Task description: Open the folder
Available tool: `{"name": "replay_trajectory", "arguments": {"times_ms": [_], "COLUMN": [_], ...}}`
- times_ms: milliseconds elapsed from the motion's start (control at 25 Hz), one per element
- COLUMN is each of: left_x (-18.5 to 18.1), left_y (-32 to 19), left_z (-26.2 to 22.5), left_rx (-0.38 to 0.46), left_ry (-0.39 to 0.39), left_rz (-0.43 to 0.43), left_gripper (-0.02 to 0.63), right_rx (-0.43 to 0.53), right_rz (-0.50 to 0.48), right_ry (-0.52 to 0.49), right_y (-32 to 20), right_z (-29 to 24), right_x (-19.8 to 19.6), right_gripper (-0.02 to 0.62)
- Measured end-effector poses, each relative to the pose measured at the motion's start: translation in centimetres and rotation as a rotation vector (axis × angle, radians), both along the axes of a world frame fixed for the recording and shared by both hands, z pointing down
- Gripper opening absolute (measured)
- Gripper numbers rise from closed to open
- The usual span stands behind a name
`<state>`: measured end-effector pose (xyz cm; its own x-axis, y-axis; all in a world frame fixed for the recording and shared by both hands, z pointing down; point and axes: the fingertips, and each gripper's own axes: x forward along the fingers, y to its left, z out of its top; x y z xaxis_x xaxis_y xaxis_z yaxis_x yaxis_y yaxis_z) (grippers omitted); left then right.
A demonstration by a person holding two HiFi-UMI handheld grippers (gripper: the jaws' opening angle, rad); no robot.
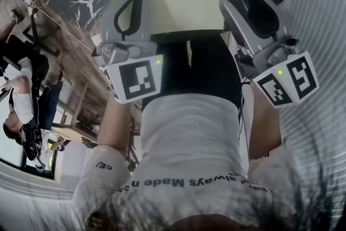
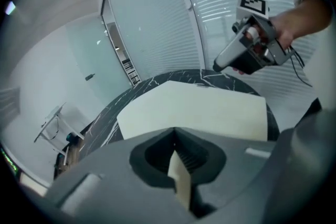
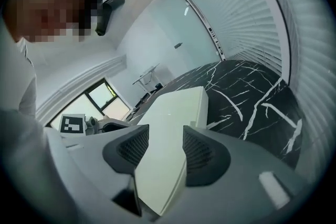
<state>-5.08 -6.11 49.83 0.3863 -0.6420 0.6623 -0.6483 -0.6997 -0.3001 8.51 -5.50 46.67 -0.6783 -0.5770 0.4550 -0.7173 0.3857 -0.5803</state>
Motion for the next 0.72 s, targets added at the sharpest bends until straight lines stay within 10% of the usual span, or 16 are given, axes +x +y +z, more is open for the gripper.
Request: {"name": "replay_trajectory", "arguments": {"times_ms": [720], "left_x": [-0.7], "left_y": [0.1], "left_z": [2.4], "left_rx": [0.000], "left_ry": [-0.093], "left_rz": [-0.007], "left_gripper": [0.000], "right_rx": [-0.158], "right_rz": [0.053], "right_ry": [-0.129], "right_y": [0.7], "right_z": [4.3], "right_x": [-0.4], "right_gripper": [0.216]}}
